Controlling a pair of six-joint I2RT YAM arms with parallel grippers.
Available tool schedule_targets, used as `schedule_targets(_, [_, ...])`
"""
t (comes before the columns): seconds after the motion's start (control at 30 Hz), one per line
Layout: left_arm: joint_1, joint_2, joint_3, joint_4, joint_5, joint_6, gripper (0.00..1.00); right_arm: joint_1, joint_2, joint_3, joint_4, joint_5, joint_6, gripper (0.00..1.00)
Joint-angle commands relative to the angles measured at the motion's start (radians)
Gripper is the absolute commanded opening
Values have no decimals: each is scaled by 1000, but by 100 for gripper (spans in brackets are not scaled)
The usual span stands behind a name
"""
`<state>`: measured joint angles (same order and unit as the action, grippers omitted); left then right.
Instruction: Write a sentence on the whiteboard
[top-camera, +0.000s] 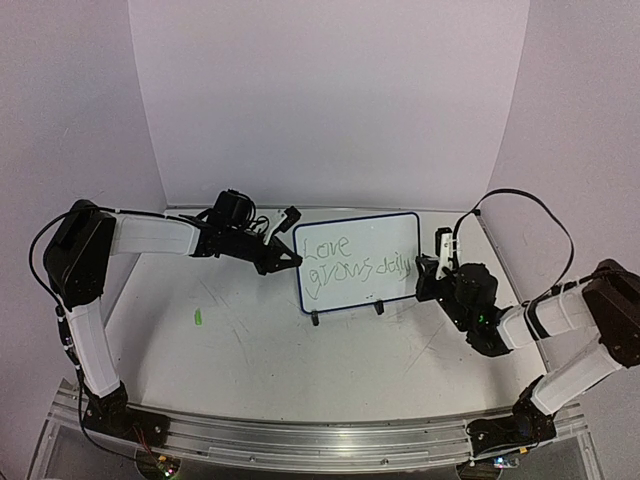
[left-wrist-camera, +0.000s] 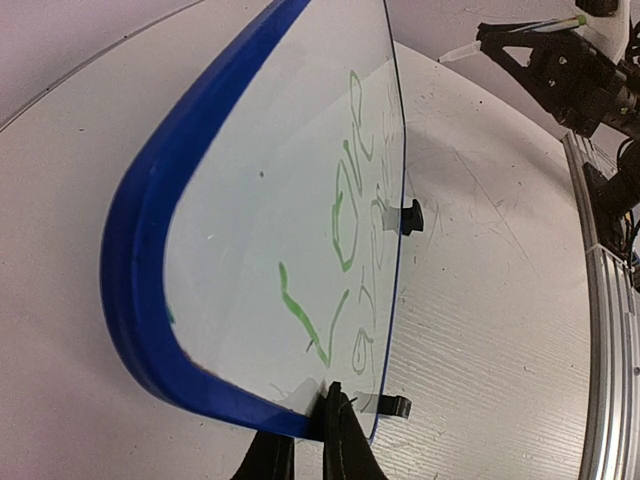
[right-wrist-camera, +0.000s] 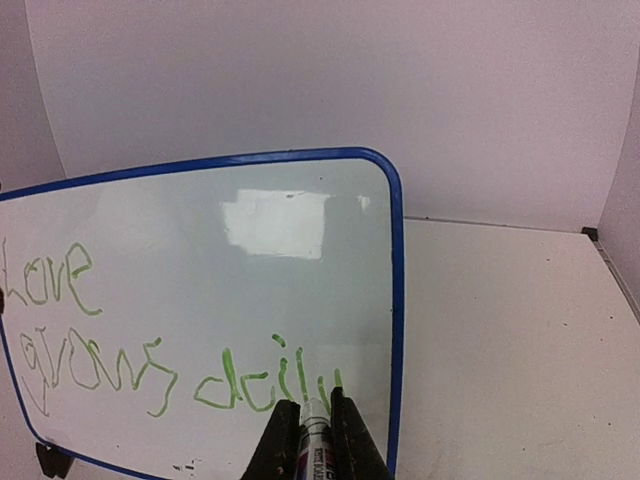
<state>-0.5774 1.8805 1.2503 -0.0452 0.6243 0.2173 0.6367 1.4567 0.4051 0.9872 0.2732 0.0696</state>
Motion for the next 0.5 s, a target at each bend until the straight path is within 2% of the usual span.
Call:
schedule_targets(0.0, [7,53,-43,-177,-204,138,0,-28,39,-18,-17,17,44,0])
schedule_targets(0.47, [7,49,-43,-177,-203,139,0,-80,131,-38,165,-103,62,0])
